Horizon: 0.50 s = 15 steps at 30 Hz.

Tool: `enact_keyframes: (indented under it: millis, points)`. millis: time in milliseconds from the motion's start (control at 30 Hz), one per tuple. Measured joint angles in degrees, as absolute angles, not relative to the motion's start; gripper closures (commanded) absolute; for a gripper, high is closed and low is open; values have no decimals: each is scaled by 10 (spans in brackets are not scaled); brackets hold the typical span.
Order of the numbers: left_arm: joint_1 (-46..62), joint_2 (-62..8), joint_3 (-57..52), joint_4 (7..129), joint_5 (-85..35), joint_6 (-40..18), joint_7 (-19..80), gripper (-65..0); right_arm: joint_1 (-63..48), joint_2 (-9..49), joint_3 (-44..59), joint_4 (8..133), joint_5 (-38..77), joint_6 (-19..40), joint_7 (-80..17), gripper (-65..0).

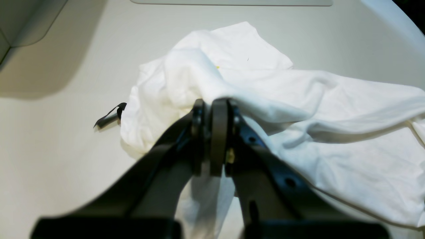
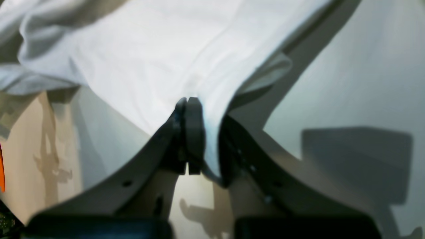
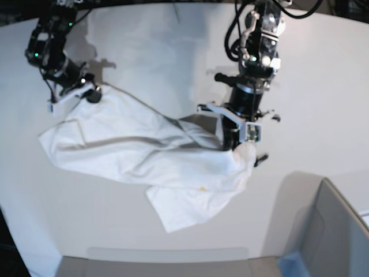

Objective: Layout the t-shirt on the table in an organized manner, then fold the t-shirt properly
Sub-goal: 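Lift the shirt with both grippers and shake it out in the air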

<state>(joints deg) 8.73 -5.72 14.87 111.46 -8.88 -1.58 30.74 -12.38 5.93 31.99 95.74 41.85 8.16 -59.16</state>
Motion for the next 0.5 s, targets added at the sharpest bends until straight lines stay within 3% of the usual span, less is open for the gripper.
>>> enact_keyframes:
  millis: [233,500]
  points:
    - [88,-60,147,1115,-89,-16,308,0,-121,83,318,1023,417,79,-597,0]
    - [117,-58,51,1155,-91,-16,293,0,-97,88,321,1160,422,84,-601,0]
